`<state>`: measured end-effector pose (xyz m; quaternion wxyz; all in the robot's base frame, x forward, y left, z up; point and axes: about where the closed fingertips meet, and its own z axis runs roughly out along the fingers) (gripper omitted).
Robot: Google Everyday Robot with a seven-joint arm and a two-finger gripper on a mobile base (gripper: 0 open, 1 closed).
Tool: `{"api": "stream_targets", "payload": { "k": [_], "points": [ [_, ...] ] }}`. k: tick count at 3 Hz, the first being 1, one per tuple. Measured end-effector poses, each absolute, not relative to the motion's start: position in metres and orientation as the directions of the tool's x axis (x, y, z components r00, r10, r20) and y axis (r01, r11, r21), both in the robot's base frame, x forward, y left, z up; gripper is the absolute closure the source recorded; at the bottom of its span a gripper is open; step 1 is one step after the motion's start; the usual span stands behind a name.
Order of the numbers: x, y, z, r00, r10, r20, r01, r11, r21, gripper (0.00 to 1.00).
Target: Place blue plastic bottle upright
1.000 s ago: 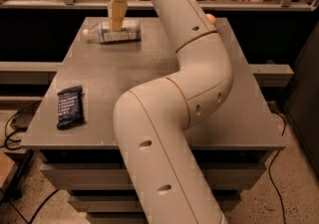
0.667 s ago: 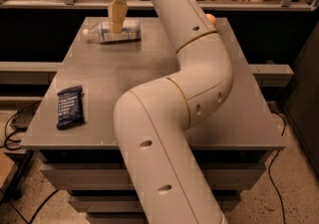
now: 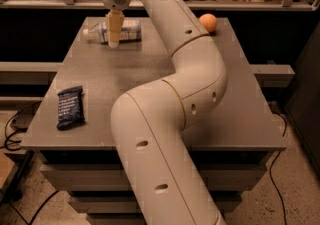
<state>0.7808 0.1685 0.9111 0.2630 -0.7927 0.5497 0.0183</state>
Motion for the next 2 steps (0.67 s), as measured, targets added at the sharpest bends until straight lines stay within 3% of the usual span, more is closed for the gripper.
{"api": "stream_targets", "payload": {
  "k": [2],
  "points": [
    [0.788,0.171,0.874,0.324,-0.902,-0.286,-0.917,-0.225,-0.330,0.00]
  ]
}}
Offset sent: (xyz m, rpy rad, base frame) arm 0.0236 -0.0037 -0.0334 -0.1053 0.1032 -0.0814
